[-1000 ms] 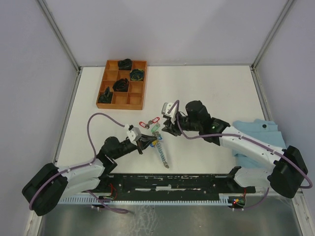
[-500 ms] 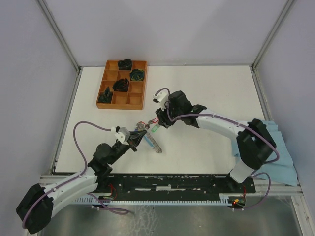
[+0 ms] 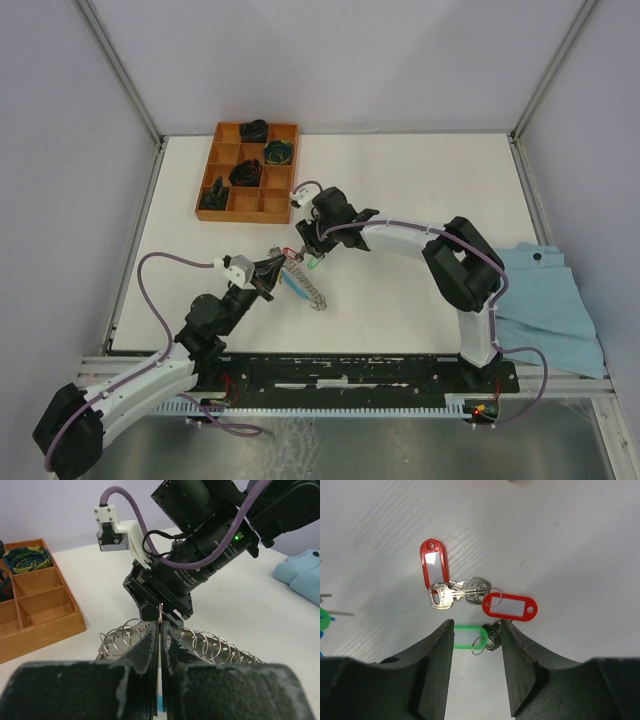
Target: Put the keys on the keyring
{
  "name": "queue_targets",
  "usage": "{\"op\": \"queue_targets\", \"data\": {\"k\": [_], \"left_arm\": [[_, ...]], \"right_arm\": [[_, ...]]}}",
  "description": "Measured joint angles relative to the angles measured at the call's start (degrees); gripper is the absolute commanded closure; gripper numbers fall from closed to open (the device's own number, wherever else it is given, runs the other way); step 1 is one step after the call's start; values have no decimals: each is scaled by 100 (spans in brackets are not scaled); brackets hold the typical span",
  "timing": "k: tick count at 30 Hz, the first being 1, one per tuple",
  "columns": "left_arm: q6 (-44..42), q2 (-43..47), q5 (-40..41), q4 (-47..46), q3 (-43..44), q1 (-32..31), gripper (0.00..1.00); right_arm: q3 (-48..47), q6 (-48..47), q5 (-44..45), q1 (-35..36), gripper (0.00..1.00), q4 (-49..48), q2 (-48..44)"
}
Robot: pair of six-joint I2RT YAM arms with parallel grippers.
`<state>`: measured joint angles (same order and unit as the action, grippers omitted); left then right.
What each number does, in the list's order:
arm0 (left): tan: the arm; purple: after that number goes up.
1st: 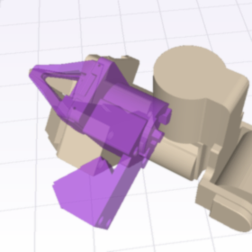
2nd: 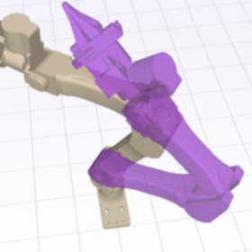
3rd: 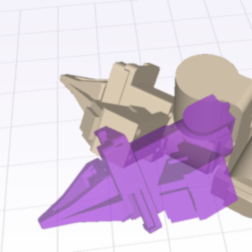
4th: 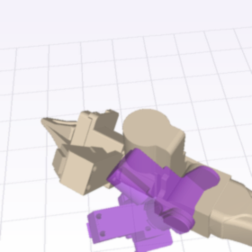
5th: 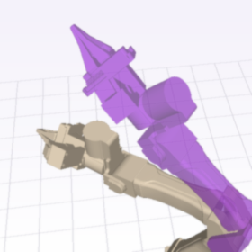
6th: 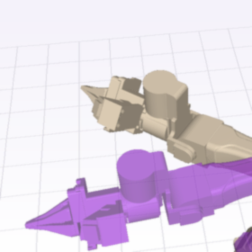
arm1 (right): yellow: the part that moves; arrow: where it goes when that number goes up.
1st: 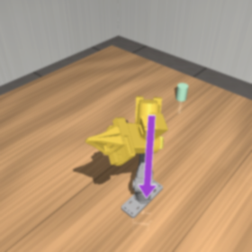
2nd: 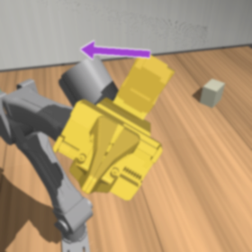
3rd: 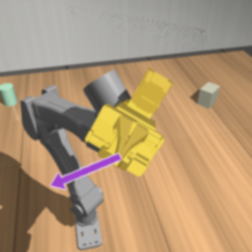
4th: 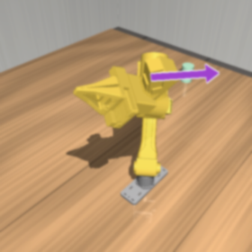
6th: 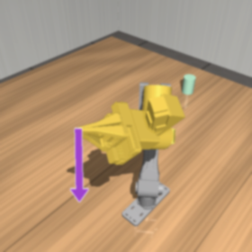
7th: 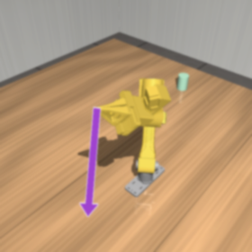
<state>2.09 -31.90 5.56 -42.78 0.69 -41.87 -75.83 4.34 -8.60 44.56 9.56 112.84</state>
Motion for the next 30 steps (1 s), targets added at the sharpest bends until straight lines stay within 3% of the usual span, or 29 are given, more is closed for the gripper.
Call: {"op": "queue_targets", "data": {"k": [16,22,30], "left_arm": [[-2,-271,31,28,0,0,97],[-2,-442,-31,28,0,0,97],[-7,-636,-262,-20,0,2,97]], "right_arm": [[-103,411,1123,356,58,450,157],[48,494,1357,337,71,575,164],[459,662,1364,79,97,444,-129]]}}
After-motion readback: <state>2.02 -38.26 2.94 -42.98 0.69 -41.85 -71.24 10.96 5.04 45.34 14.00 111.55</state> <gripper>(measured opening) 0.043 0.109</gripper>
